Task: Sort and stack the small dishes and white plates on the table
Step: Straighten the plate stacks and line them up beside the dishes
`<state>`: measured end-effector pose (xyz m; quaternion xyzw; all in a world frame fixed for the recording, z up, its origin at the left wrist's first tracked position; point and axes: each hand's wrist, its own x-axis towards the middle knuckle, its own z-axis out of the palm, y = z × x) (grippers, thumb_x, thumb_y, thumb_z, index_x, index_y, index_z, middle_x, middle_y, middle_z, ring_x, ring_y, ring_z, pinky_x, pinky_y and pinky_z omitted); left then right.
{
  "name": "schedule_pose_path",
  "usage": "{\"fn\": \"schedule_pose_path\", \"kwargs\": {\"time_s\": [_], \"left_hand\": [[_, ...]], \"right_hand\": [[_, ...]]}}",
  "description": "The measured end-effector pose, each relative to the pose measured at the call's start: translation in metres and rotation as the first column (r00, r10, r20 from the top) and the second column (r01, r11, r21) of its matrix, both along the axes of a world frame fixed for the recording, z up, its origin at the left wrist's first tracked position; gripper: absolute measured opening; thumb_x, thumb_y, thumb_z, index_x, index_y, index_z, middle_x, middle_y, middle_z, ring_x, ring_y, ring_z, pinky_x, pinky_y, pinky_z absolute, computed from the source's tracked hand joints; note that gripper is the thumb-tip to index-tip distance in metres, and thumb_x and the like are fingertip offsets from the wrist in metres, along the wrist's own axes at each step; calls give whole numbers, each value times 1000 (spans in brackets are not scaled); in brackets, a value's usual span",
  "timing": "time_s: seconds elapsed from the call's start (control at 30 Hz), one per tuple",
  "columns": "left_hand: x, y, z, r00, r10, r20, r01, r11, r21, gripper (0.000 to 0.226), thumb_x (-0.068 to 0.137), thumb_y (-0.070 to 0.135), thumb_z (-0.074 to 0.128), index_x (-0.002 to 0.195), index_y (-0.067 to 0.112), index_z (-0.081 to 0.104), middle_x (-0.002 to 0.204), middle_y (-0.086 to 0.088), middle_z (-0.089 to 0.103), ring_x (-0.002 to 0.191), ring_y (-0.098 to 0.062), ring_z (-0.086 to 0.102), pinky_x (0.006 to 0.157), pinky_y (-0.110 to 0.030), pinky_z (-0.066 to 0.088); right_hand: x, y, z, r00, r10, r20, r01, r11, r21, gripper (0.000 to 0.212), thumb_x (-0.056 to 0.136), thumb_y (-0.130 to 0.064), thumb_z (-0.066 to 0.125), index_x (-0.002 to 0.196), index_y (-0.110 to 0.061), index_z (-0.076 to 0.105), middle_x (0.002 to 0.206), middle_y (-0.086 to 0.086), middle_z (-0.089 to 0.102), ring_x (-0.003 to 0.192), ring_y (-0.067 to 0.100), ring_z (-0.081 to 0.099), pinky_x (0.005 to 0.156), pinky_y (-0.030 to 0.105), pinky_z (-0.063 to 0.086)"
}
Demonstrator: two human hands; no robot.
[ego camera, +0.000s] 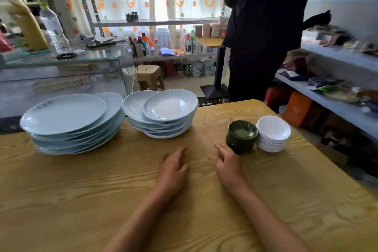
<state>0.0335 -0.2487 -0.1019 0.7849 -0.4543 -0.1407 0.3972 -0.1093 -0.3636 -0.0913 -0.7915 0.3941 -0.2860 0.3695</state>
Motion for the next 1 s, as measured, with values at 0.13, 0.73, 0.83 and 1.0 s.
{"fn": "schedule_pose_path", "kwargs": {"time_s": [0.13, 0.73, 0.83, 1.0], "left_hand": [[-44, -32, 15, 984, -156, 88, 162, 985, -58, 52, 94, 16, 54, 141, 33, 42, 148, 4, 39, 136, -12, 32, 114, -32, 26], [-80, -135, 10, 828, -26, 561, 178, 959, -218, 32, 96, 20, 47, 124, 10, 61, 131, -16, 57, 132, -36, 43, 102, -50, 41], [-64, -147, 8, 867, 38, 498, 88, 970, -227, 30, 96, 14, 52, 124, 8, 60, 136, -15, 53, 139, -33, 35, 106, -47, 38], [-34, -165, 4, 899, 103, 427, 5, 969, -245, 33, 99, 9, 46, 130, 7, 55, 147, -14, 42, 145, -30, 21, 117, -46, 24]], "right_hand": [[-64, 7, -1, 940, -299, 165, 304, 953, -6, 42, 77, 13, 52, 110, -6, 69, 109, 3, 67, 107, 20, 62, 89, 11, 36], [-46, -40, 12, 918, -300, 260, 232, 937, 261, 81, 73, 18, 36, 147, -15, 37, 148, 0, 43, 137, 13, 37, 114, 33, 33], [-25, -51, 15, 939, -240, 248, 173, 949, 262, 84, 71, 18, 36, 147, -18, 38, 145, 1, 46, 135, 13, 41, 112, 30, 36], [2, -76, 21, 980, -124, 152, 85, 966, 243, 85, 69, 15, 40, 147, -20, 37, 141, 1, 52, 131, 14, 46, 109, 28, 38]]}}
